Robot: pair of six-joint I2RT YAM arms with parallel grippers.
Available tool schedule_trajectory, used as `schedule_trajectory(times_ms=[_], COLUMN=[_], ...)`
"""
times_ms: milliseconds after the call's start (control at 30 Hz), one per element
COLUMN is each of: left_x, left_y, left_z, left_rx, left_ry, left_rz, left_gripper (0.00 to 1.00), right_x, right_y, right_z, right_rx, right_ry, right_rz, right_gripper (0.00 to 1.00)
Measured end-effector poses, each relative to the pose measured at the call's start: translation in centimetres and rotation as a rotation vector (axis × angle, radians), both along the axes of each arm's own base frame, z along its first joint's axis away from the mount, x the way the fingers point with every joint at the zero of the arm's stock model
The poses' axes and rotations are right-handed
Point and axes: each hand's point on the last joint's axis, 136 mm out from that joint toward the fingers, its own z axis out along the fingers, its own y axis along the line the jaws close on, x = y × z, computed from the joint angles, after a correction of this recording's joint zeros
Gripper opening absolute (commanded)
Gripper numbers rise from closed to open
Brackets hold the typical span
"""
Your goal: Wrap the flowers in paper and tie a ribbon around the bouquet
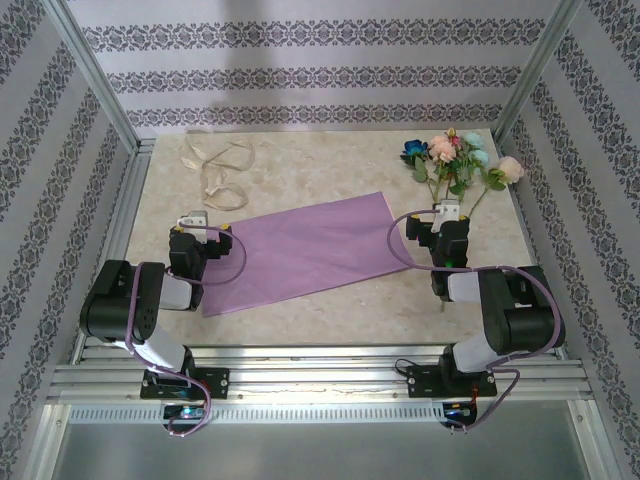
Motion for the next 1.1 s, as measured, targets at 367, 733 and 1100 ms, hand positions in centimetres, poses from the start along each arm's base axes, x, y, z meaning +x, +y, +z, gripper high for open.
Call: schedule_trajectory(times_ms=[367,733,1100], left_x=[0.0,0.2,0.3], left_y=[0.0,0.2,1.7], left_z=[0.0,0.2,0.3], left_rx=[0.0,0.003,0.017], left_ry=[0.001,-0.002,0.001], left_rz=[0.0,0.011,0.102], left_gripper=[0.99,0.99,0.99], right_x=[0.0,0.0,0.0], right_y=[0.1,0.1,-0.1], right_z=[0.0,0.0,0.0], right_rx=[0.0,0.0,0.002], right_ry=[0.0,0.0,-0.001], right_rz=[0.003,0.003,0.0], right_gripper=[0.98,0.98,0.98])
